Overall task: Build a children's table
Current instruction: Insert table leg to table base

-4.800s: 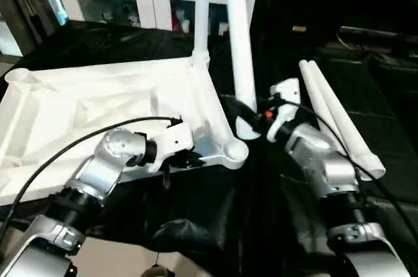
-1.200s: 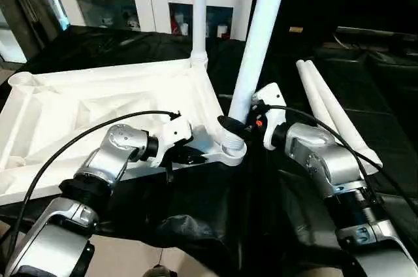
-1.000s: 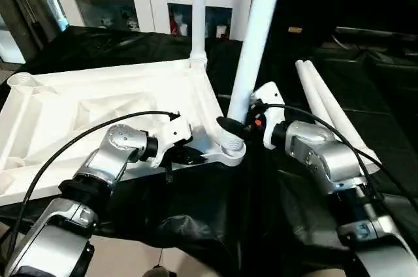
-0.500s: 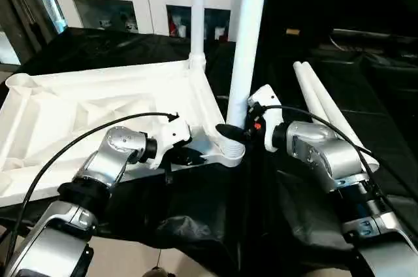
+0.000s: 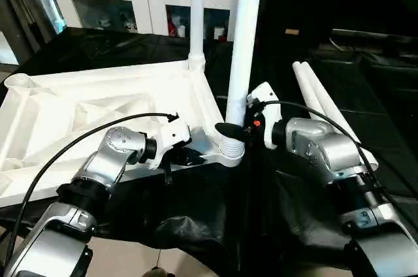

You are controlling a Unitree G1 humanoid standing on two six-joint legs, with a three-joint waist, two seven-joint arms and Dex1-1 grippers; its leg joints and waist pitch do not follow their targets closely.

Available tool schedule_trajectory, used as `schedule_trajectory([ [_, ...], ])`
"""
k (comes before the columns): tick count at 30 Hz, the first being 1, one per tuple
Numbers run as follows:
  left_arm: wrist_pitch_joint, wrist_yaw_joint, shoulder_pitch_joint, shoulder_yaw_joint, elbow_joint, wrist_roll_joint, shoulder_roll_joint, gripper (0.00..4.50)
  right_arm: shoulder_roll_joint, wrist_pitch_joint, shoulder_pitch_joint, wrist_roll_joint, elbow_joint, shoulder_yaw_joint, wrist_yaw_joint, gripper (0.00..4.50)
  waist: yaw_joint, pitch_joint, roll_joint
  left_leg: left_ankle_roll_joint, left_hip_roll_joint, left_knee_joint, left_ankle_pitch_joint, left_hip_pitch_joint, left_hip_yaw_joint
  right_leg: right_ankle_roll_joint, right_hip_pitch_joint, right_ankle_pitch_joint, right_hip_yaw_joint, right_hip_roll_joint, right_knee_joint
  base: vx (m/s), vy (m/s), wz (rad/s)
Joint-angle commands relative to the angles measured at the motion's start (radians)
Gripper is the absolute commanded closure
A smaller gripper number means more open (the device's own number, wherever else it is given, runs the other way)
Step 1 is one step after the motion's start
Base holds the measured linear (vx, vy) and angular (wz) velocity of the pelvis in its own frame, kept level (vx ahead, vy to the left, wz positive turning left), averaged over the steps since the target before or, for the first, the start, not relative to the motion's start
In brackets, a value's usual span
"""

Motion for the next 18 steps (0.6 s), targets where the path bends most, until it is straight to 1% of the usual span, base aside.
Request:
schedule_trajectory([
  [1,-0.004,-0.001,0.017,0.005,-0.02,-0.012,-0.015,4.5,0.0,0.026,0.013,0.002,0.053,-0.007,-0.01,2.62,0.006,-0.064,-0.01,0.001,0.052,-0.067,-0.212,0.02,-0.018,-0.201,0.042,-0.216,0.047,-0.086,-0.08,0.0,0.0,0.0],
  [3,0.001,0.009,0.019,0.012,-0.026,-0.012,-0.018,4.5,0.0,0.024,0.028,0.017,0.057,-0.028,-0.015,2.62,0.007,-0.065,-0.009,0.002,0.053,-0.066,-0.207,0.02,-0.018,-0.205,0.043,-0.203,0.047,-0.088,-0.079,0.0,0.0,0.0],
  [4,0.003,0.011,0.019,0.014,-0.028,-0.013,-0.019,4.5,0.0,0.024,0.034,0.02,0.055,-0.033,-0.016,2.62,0.007,-0.065,-0.007,0.003,0.052,-0.066,-0.204,0.02,-0.018,-0.207,0.043,-0.198,0.047,-0.087,-0.079,0.0,0.0,0.0],
  [7,0.018,0.022,0.022,0.024,-0.038,-0.021,-0.023,4.5,0.002,0.018,0.065,0.037,0.054,-0.06,-0.017,2.62,0.009,-0.066,-0.009,0.009,0.052,-0.066,-0.194,0.019,-0.017,-0.211,0.044,-0.172,0.046,-0.087,-0.076,0.0,0.0,0.0],
  [8,0.023,0.023,0.023,0.028,-0.04,-0.026,-0.024,4.5,0.006,0.011,0.083,0.044,0.051,-0.077,-0.022,2.62,0.009,-0.066,-0.003,0.007,0.052,-0.066,-0.195,0.02,-0.019,-0.213,0.044,-0.172,0.046,-0.086,-0.076,0.0,0.0,0.0],
  [9,0.027,0.024,0.024,0.031,-0.042,-0.029,-0.025,4.5,0.009,0.004,0.096,0.05,0.048,-0.088,-0.027,2.62,0.008,-0.065,-0.001,0.006,0.053,-0.066,-0.205,0.02,-0.017,-0.212,0.042,-0.176,0.047,-0.086,-0.08,0.0,0.0,0.0],
  [10,0.03,0.027,0.025,0.035,-0.045,-0.032,-0.025,4.5,0.012,-0.008,0.116,0.057,0.045,-0.101,-0.033,2.62,0.008,-0.067,-0.001,0.003,0.052,-0.067,-0.207,0.019,-0.018,-0.213,0.045,-0.173,0.046,-0.085,-0.079,0.0,0.0,0.0],
  [12,0.033,0.03,0.026,0.038,-0.046,-0.033,-0.025,4.5,0.014,-0.018,0.129,0.062,0.042,-0.11,-0.039,2.62,0.008,-0.066,0.001,0.003,0.052,-0.067,-0.212,0.02,-0.018,-0.214,0.045,-0.171,0.046,-0.086,-0.08,0.0,0.0,0.0],
  [13,0.039,0.033,0.028,0.043,-0.053,-0.037,-0.027,4.5,0.018,-0.028,0.151,0.068,0.035,-0.119,-0.046,2.62,0.008,-0.067,0.004,0.003,0.051,-0.067,-0.212,0.02,-0.019,-0.216,0.045,-0.173,0.046,-0.086,-0.079,0.0,0.0,0.0],
  [14,0.04,0.034,0.029,0.044,-0.054,-0.038,-0.027,4.5,0.019,-0.03,0.156,0.069,0.033,-0.121,-0.048,2.62,0.008,-0.066,0.002,0.003,0.051,-0.067,-0.215,0.019,-0.018,-0.214,0.045,-0.18,0.046,-0.086,-0.081,0.0,0.0,0.0],
  [15,0.046,0.041,0.032,0.049,-0.062,-0.04,-0.03,4.5,0.028,-0.044,0.185,0.075,0.019,-0.133,-0.058,2.62,0.009,-0.067,0.006,0.002,0.052,-0.067,-0.217,0.02,-0.02,-0.214,0.045,-0.183,0.046,-0.087,-0.081,0.0,0.0,0.0],
  [16,0.05,0.045,0.034,0.051,-0.065,-0.04,-0.031,4.5,0.034,-0.062,0.204,0.076,0.012,-0.14,-0.063,2.62,0.011,-0.066,0.011,0.002,0.053,-0.068,-0.223,0.021,-0.02,-0.211,0.042,-0.186,0.046,-0.086,-0.082,0.0,0.0,0.0],
  [17,0.052,0.048,0.034,0.053,-0.066,-0.04,-0.032,4.5,0.039,-0.074,0.219,0.078,0.003,-0.146,-0.07,2.62,0.009,-0.068,0.007,0.001,0.054,-0.069,-0.225,0.021,-0.02,-0.213,0.044,-0.177,0.046,-0.085,-0.082,0.0,0.0,0.0],
  [18,0.053,0.05,0.034,0.054,-0.067,-0.04,-0.032,4.5,0.042,-0.082,0.229,0.079,-0.003,-0.149,-0.074,2.62,0.008,-0.067,0.008,0.002,0.052,-0.069,-0.232,0.021,-0.02,-0.213,0.042,-0.181,0.045,-0.084,-0.083,0.0,0.0,0.0],
])
